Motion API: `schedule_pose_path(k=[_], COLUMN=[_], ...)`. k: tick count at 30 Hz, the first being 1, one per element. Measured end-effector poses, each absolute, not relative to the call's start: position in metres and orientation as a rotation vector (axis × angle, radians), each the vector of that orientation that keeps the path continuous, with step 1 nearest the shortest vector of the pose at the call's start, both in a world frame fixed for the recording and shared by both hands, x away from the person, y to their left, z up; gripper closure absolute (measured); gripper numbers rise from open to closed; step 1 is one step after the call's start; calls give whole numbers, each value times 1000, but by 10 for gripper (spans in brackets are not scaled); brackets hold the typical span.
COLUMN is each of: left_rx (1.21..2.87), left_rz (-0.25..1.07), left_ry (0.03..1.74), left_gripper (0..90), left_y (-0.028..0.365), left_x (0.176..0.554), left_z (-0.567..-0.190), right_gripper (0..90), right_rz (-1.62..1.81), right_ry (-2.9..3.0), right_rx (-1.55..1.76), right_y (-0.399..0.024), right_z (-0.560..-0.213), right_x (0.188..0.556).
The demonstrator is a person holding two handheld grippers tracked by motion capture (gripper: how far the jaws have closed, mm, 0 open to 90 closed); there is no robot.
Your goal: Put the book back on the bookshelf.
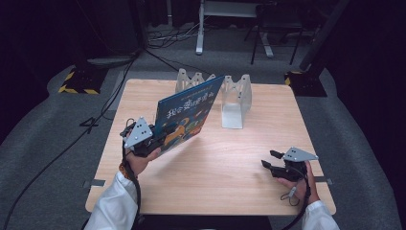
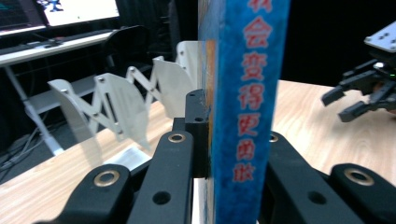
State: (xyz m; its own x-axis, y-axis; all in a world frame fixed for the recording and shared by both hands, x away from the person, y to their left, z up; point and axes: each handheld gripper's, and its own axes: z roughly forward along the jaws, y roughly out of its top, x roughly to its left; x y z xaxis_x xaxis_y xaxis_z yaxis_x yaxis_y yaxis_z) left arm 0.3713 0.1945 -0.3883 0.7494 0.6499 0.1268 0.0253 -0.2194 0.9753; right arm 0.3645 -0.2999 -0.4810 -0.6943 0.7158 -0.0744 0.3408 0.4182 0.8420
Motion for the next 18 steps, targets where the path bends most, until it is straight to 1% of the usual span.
schedule_pose_path(k=[18], left_rx=[1633], left_rz=[692], left_ry=[634], left_gripper=[831], left_y=[220], left_x=[388], left_z=[-375], right_gripper=[438], right_rz=[1175], right_ry=[2272], right_rx=[895], right_y=[-298], right_z=[-484], right_x=[365])
